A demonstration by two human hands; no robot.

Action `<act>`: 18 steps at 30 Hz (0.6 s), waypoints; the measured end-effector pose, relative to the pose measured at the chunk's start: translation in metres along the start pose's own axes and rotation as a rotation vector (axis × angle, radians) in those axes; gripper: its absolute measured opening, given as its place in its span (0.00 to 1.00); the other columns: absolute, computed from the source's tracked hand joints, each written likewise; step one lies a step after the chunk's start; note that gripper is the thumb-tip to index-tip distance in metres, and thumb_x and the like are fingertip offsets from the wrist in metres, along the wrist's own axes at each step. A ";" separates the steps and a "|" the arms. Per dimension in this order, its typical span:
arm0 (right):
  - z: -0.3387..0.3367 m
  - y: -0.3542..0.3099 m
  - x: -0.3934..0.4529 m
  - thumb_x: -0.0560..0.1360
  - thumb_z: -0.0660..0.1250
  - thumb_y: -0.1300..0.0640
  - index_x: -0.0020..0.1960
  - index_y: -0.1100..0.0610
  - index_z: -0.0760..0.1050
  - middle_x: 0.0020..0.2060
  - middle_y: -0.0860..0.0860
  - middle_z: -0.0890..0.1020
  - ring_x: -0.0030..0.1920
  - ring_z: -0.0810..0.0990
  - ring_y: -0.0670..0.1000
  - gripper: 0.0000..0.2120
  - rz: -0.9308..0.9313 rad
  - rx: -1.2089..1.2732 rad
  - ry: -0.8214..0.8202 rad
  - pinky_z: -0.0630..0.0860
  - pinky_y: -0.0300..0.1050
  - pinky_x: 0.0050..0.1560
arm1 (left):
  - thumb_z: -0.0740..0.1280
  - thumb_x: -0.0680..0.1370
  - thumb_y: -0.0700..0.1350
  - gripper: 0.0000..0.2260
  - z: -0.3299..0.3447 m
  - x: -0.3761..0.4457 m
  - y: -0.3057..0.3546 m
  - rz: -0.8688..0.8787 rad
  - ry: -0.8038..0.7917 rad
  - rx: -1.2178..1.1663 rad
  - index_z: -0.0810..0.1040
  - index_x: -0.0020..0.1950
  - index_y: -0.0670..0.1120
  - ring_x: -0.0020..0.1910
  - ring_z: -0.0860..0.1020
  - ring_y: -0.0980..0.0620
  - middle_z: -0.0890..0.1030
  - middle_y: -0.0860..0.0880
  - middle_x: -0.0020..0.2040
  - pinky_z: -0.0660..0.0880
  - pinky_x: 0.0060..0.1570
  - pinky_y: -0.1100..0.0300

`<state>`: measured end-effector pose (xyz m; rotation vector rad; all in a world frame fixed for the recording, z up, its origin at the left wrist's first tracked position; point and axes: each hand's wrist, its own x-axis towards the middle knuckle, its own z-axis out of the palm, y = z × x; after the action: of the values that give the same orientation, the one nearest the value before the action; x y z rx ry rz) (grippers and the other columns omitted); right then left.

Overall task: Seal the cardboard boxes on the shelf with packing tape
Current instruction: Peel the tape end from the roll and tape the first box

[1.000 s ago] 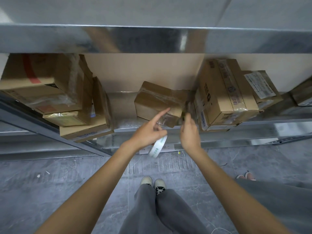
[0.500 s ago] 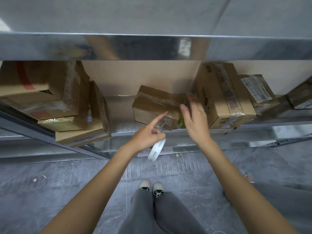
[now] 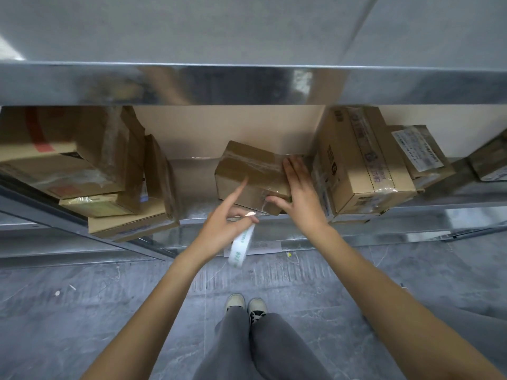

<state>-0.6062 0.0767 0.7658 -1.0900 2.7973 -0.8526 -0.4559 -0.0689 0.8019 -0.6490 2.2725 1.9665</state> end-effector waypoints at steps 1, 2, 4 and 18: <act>0.001 0.000 0.000 0.67 0.76 0.47 0.74 0.65 0.62 0.73 0.61 0.64 0.75 0.58 0.61 0.43 0.005 0.013 -0.004 0.58 0.53 0.74 | 0.68 0.78 0.42 0.33 -0.006 -0.003 0.001 0.007 0.056 -0.025 0.55 0.75 0.66 0.58 0.79 0.58 0.86 0.55 0.45 0.67 0.60 0.68; 0.001 0.000 0.001 0.67 0.76 0.47 0.74 0.63 0.62 0.74 0.60 0.63 0.76 0.57 0.59 0.44 0.015 0.026 -0.012 0.58 0.53 0.74 | 0.67 0.78 0.42 0.34 -0.013 -0.004 0.003 0.015 0.115 -0.031 0.54 0.76 0.63 0.58 0.79 0.58 0.86 0.55 0.45 0.68 0.63 0.64; 0.001 0.000 0.003 0.66 0.77 0.46 0.75 0.61 0.61 0.75 0.57 0.61 0.77 0.55 0.58 0.45 0.028 0.046 -0.026 0.58 0.53 0.75 | 0.68 0.77 0.41 0.36 -0.027 -0.004 0.008 0.043 0.237 0.009 0.52 0.76 0.63 0.54 0.80 0.63 0.85 0.57 0.44 0.70 0.64 0.58; -0.009 -0.001 0.011 0.62 0.81 0.49 0.68 0.61 0.65 0.68 0.55 0.62 0.66 0.66 0.53 0.42 0.041 0.112 -0.017 0.67 0.40 0.63 | 0.63 0.80 0.44 0.31 -0.055 0.063 -0.033 0.009 0.613 0.715 0.52 0.79 0.53 0.50 0.80 0.44 0.80 0.50 0.58 0.74 0.39 0.53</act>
<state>-0.6155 0.0736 0.7757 -1.0148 2.7111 -0.9782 -0.4898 -0.1413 0.7610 -1.2315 3.0262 0.8614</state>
